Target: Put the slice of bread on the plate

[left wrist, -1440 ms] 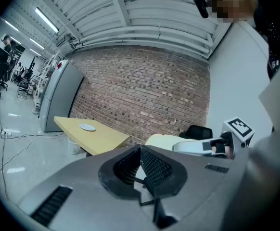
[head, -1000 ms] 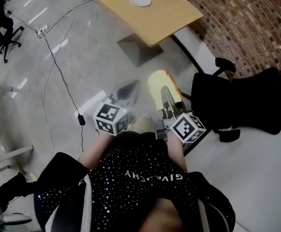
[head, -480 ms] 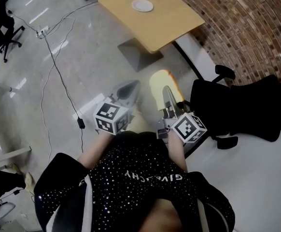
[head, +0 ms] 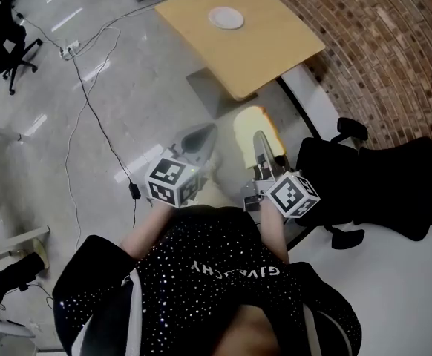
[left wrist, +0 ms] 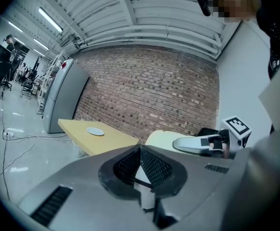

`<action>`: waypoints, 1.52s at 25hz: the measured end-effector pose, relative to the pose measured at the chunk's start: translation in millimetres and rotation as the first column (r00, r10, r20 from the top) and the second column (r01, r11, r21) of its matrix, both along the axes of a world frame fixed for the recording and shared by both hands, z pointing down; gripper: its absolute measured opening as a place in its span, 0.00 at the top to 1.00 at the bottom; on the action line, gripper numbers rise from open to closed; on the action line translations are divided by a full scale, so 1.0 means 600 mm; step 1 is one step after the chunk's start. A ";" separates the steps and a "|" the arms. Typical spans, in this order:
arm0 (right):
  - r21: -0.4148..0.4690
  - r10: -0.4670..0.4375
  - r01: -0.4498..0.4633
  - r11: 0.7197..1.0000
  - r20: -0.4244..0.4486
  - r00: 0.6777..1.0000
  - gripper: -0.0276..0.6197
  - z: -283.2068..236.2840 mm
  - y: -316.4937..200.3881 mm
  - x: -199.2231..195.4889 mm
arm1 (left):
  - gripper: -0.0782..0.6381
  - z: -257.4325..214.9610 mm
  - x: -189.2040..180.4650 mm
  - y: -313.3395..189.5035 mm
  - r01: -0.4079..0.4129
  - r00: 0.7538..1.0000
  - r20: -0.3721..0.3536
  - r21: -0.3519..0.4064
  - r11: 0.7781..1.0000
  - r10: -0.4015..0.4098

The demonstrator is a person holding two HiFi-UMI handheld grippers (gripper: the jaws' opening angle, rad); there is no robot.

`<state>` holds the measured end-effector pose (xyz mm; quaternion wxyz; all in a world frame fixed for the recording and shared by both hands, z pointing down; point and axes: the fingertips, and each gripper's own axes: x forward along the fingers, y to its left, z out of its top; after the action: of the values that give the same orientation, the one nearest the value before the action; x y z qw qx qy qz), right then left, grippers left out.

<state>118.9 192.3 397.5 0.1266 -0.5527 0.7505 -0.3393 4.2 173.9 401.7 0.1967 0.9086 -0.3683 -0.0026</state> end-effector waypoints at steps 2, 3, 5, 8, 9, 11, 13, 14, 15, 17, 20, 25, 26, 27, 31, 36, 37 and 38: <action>-0.006 -0.007 0.007 1.000 0.000 1.000 0.81 0.001 -0.027 0.004 | 0.88 0.000 0.005 -0.026 0.005 1.000 0.000 -0.006 1.000 -0.005; -0.007 -0.012 0.012 1.000 -0.001 1.000 0.82 0.001 -0.041 0.006 | 0.88 0.001 0.007 -0.038 0.007 1.000 0.000 -0.009 1.000 -0.007; -0.008 -0.022 0.022 1.000 -0.004 1.000 0.81 0.000 -0.070 0.009 | 0.88 0.002 0.012 -0.064 0.012 1.000 0.000 -0.013 1.000 -0.012; -0.005 -0.036 0.036 0.999 -0.005 0.999 0.81 -0.004 -0.116 0.014 | 0.88 -0.001 0.018 -0.109 0.023 1.000 -0.005 -0.010 1.000 -0.023; -0.004 -0.040 0.040 0.999 -0.006 0.999 0.81 -0.005 -0.131 0.016 | 0.88 -0.003 0.021 -0.124 0.026 1.000 -0.007 -0.008 1.000 -0.026; -0.003 -0.047 0.047 0.999 -0.010 0.999 0.82 -0.007 -0.158 0.020 | 0.88 -0.006 0.025 -0.151 0.032 0.999 -0.010 -0.005 0.999 -0.032; 0.000 -0.055 0.055 0.998 -0.011 0.998 0.81 -0.011 -0.183 0.023 | 0.88 -0.007 0.029 -0.174 0.039 0.999 -0.011 -0.004 0.999 -0.039; 0.001 -0.058 0.058 0.998 -0.011 0.998 0.81 -0.012 -0.194 0.025 | 0.88 -0.007 0.031 -0.186 0.043 0.999 -0.012 -0.004 0.999 -0.043; 0.002 -0.060 0.060 0.998 -0.011 0.998 0.82 -0.013 -0.205 0.028 | 0.88 -0.007 0.034 -0.197 0.046 0.999 -0.012 -0.005 0.999 -0.046; 0.002 -0.060 0.060 0.998 -0.014 0.998 0.81 -0.015 -0.226 0.035 | 0.88 -0.009 0.039 -0.218 0.050 0.999 -0.015 -0.003 0.999 -0.050; 0.004 -0.057 0.057 0.998 -0.016 0.998 0.81 -0.017 -0.250 0.044 | 0.88 -0.013 0.047 -0.242 0.050 0.999 -0.018 0.000 0.999 -0.050; 0.013 -0.056 0.056 0.998 -0.010 0.998 0.82 -0.018 -0.278 0.053 | 0.88 -0.014 0.059 -0.269 0.041 0.999 -0.011 0.008 0.999 -0.041; 0.014 -0.055 0.055 0.998 -0.009 0.998 0.82 -0.019 -0.283 0.054 | 0.88 -0.015 0.062 -0.274 0.038 0.999 -0.009 0.010 0.999 -0.038; 0.015 -0.054 0.055 0.998 -0.007 0.998 0.82 -0.019 -0.288 0.055 | 0.88 -0.016 0.065 -0.279 0.035 0.999 -0.007 0.010 0.999 -0.035; 0.015 -0.056 0.056 0.998 0.002 0.998 0.82 -0.020 -0.307 0.056 | 0.88 -0.015 0.070 -0.297 0.030 1.000 0.004 0.006 1.000 -0.030; 0.008 -0.060 0.060 0.998 0.012 0.998 0.82 -0.011 -0.336 0.056 | 0.88 -0.006 0.066 -0.324 0.040 0.999 0.015 -0.004 0.999 -0.040; 0.007 -0.060 0.060 0.998 0.015 0.998 0.82 -0.008 -0.342 0.055 | 0.88 -0.004 0.064 -0.328 0.041 0.999 0.018 -0.004 0.999 -0.040; 0.006 -0.061 0.061 0.998 0.018 0.998 0.82 -0.005 -0.347 0.054 | 0.88 -0.002 0.062 -0.332 0.041 0.999 0.021 -0.003 0.999 -0.041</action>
<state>151.3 -15.6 394.4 0.1244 -0.5262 0.7668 -0.3460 41.6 -25.3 400.5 0.1944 0.9005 -0.3889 0.0037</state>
